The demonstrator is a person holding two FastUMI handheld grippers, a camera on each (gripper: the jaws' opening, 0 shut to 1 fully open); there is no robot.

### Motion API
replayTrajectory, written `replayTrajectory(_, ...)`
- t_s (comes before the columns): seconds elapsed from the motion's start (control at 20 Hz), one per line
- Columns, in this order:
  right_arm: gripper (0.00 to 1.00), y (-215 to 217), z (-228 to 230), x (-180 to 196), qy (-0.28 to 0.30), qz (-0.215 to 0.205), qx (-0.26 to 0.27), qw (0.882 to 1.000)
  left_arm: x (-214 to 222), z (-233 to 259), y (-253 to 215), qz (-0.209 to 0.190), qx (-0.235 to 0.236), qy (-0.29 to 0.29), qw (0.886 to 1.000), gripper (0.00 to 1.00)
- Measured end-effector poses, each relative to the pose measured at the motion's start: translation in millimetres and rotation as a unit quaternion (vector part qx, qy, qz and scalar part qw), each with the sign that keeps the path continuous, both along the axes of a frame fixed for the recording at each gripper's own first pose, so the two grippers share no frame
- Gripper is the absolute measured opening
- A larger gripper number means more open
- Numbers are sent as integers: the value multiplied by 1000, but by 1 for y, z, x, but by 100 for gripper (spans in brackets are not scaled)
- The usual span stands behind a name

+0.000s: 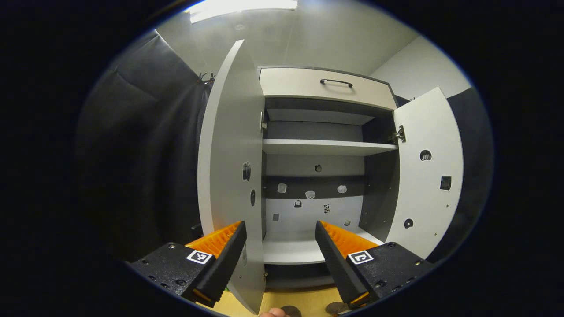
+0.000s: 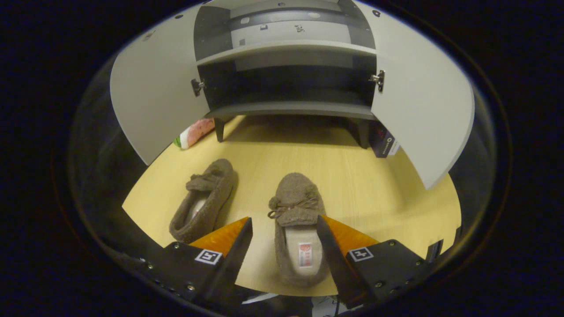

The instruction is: Grab one shoe with the right hand and put it into the shoe cabinet, grab the other shoe with the left hand and put it into the shoe cabinet; then close the right door with the right hand and the left door with the left hand.

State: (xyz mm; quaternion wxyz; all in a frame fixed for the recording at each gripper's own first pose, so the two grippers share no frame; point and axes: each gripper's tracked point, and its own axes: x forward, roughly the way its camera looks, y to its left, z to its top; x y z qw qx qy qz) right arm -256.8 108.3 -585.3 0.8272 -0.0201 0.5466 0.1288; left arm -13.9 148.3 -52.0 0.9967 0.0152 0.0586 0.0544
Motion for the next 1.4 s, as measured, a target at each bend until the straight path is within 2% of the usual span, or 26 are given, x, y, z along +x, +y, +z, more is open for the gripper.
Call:
replayTrajectory(0.05, 83, 2, -10, -3, 9, 6, -3, 1000, -1, -2, 2, 2, 1, 1, 1000, 96)
replayTrajectory(0.1, 76, 5, -18, -6, 17, 10, -6, 1000, -3, -3, 4, 5, 2, 4, 1000, 96)
replayTrajectory(0.15, 76, 6, -24, -9, 25, 10, -6, 1000, -4, -5, 6, 7, 2, 7, 1000, 92)
replayTrajectory(0.2, 81, 9, -29, -13, 34, 9, -4, 999, -6, -6, 7, 7, 1, 9, 1000, 96)
replayTrajectory(0.25, 81, 10, -35, -14, 42, 6, -3, 999, -7, -7, 8, 7, 2, 11, 1000, 95)
replayTrajectory(0.3, 76, 11, -41, -15, 51, 3, -3, 999, -8, -8, 8, 8, 3, 12, 1000, 94)
replayTrajectory(0.35, 81, 14, -50, -15, 54, -1, 0, 999, -9, -8, 8, 9, 4, 12, 1000, 92)
replayTrajectory(0.4, 74, 14, -54, -11, 54, -6, -2, 999, -9, -8, 8, 10, 5, 12, 1000, 94)
replayTrajectory(0.45, 62, 16, -55, -10, 52, -10, 2, 999, -9, -9, 9, 10, 6, 13, 1000, 94)
replayTrajectory(0.55, 63, 17, -66, -2, 49, -11, -4, 999, -8, -12, 6, 8, 7, 16, 1000, 95)
replayTrajectory(0.7, 12, 11, -72, 9, 49, -25, -25, 998, -7, -17, 6, 5, -1, 21, 1000, 95)
replayTrajectory(0.8, 11, 11, -72, 12, 35, -33, -27, 998, -8, -20, 6, 6, -3, 23, 1000, 95)
replayTrajectory(0.85, 1, 10, -68, 16, 34, -33, -30, 998, -7, -20, 7, 8, -1, 24, 1000, 93)
replayTrajectory(1.15, 1, 5, -31, 37, 6, -38, -11, 999, -1, -20, 4, 6, 14, 21, 1000, 94)
replayTrajectory(1.4, 1, 7, 45, 99, -76, -35, 12, 996, 2, -20, 6, 7, 15, 16, 1000, 96)
